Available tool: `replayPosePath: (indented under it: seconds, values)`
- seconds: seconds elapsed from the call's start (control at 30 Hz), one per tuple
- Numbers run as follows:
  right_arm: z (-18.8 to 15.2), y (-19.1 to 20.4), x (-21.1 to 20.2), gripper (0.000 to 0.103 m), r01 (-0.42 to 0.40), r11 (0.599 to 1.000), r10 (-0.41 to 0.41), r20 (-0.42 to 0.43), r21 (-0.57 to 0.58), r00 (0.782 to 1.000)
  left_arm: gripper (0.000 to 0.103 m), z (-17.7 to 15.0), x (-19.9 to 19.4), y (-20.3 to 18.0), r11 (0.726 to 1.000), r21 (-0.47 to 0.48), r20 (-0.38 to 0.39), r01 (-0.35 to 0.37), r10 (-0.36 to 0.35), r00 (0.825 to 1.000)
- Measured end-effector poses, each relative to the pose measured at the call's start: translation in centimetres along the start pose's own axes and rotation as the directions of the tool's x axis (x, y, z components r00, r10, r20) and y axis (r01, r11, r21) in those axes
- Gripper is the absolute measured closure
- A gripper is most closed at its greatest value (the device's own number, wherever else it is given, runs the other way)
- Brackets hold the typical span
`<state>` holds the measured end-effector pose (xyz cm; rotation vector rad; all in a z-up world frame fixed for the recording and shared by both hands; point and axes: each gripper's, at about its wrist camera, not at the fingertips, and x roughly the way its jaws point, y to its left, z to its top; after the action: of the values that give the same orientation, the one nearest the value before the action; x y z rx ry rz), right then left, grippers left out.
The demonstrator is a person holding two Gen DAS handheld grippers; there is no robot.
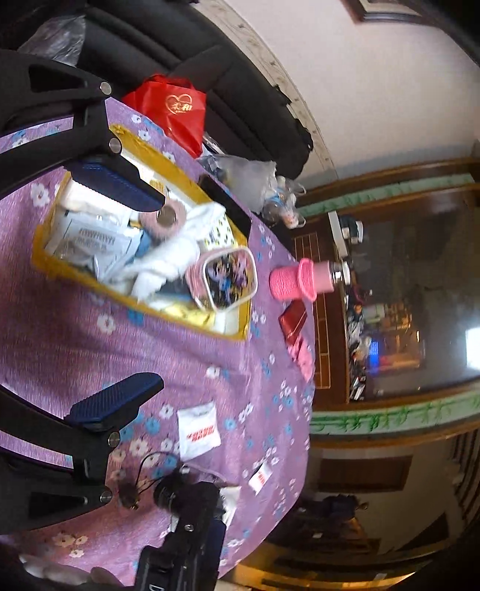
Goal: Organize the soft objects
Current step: 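Move both grippers back toward the black motor and remaining packet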
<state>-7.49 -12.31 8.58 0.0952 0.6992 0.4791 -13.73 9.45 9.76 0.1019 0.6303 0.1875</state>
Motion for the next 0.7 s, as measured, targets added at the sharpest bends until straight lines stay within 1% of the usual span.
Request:
replayPosePath:
  seconds: [0.2,0.27,0.37,0.47,0.6,0.7]
  values:
    - [-0.6,-2.5,-1.4,0.015,0.014,0.999,-0.015,0.020,0.031,1.000,0.012,0.0,0.4,-2.8,0.998,0.049,-0.030,0.033,-0.031,0.999]
    - [-0.7,-3.6,-1.9,0.015,0.020,0.999,-0.021,0.027,0.045,0.999,0.012,0.0,0.8,-3.6,0.997,0.062,-0.051,0.056,-0.053,0.997]
    - [-0.2,-6.2,-2.8,0.015,0.038,0.996,-0.042,0.037,0.082,0.998,0.012,-0.2,1.9,-4.2,0.989,0.042,-0.117,0.141,-0.136,0.984]
    - [0.3,-9.9,-3.9,0.015,0.103,0.984,-0.110,0.044,0.142,0.993,0.012,-0.7,3.0,-4.7,0.979,0.003,-0.170,0.201,-0.198,0.965]
    - [1.2,-15.2,-4.7,0.015,0.195,0.955,-0.206,0.025,0.225,0.978,0.012,-1.8,4.9,-6.2,0.973,0.003,-0.233,0.232,-0.225,0.946]
    - [1.8,-18.2,-4.2,0.015,0.228,0.937,-0.233,-0.012,0.266,0.972,0.012,-2.4,5.8,-7.2,0.965,0.010,-0.269,0.262,-0.249,0.930]
